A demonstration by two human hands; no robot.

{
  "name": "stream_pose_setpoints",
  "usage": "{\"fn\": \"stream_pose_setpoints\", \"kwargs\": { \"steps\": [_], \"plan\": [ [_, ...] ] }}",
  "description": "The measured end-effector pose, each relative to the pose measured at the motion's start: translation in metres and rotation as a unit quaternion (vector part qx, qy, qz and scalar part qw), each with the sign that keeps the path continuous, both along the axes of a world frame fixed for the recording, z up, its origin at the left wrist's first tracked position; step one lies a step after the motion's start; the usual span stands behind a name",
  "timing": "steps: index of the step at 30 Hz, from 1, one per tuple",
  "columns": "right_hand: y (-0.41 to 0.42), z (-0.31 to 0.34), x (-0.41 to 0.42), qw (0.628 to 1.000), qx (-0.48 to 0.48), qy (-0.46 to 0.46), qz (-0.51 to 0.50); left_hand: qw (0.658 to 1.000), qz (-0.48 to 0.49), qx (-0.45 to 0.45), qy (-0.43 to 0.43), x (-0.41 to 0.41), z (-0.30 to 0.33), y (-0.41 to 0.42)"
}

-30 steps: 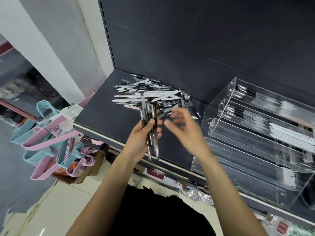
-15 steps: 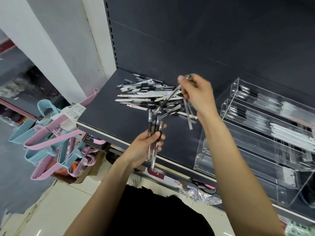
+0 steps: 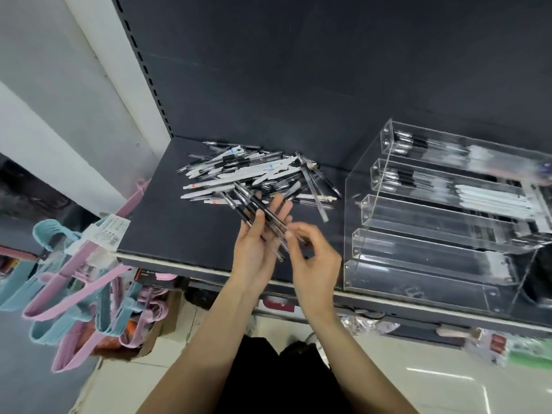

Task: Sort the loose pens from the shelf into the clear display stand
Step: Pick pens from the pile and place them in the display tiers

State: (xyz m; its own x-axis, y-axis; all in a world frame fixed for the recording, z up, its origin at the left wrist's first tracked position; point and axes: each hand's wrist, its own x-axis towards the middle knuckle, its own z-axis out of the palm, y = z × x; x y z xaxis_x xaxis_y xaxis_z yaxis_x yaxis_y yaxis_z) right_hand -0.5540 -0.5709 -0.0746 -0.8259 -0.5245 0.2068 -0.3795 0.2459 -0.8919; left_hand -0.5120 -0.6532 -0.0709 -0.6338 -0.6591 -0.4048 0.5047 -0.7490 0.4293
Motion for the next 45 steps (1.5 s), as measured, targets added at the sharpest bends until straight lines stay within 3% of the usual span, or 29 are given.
{"fn": "stream_pose_setpoints", "kwargs": {
  "steps": [5,10,12,17,22,29,34,36,40,45],
  "plan": [
    [0.014,0.002,0.004,0.996,0.042,0.080,-0.005,0.998,-0.051,0.026,0.013,-0.005,0.001,0.008],
    [0.039,0.007,-0.004,0.988,0.058,0.136,0.039,0.997,-0.073,-0.015,0.006,-0.012,0.002,0.025],
    [0.055,0.010,-0.011,0.995,0.032,0.079,0.057,0.997,-0.076,-0.021,0.012,-0.019,0.004,0.033],
    [0.098,0.016,-0.046,0.976,-0.041,-0.210,0.030,0.993,-0.089,-0.074,0.010,-0.050,0.014,0.073],
    [0.151,0.013,-0.100,0.964,-0.058,-0.252,0.058,0.994,-0.052,-0.096,-0.018,-0.095,0.018,0.137],
    [0.211,0.010,-0.158,0.986,0.027,-0.131,0.098,0.994,0.005,-0.086,-0.073,-0.158,0.017,0.216],
    [0.229,0.000,-0.175,0.984,0.102,0.118,0.086,0.987,-0.015,-0.099,-0.126,-0.175,0.015,0.237],
    [0.233,0.000,-0.182,0.983,0.101,0.113,0.103,0.987,-0.019,-0.094,-0.132,-0.179,0.015,0.240],
    [0.237,0.002,-0.201,0.985,0.103,0.011,0.135,0.988,-0.010,-0.093,-0.126,-0.183,0.012,0.239],
    [0.222,0.016,-0.242,0.981,0.097,0.154,0.073,0.992,0.070,-0.070,-0.078,-0.173,0.005,0.222]
  ]
}}
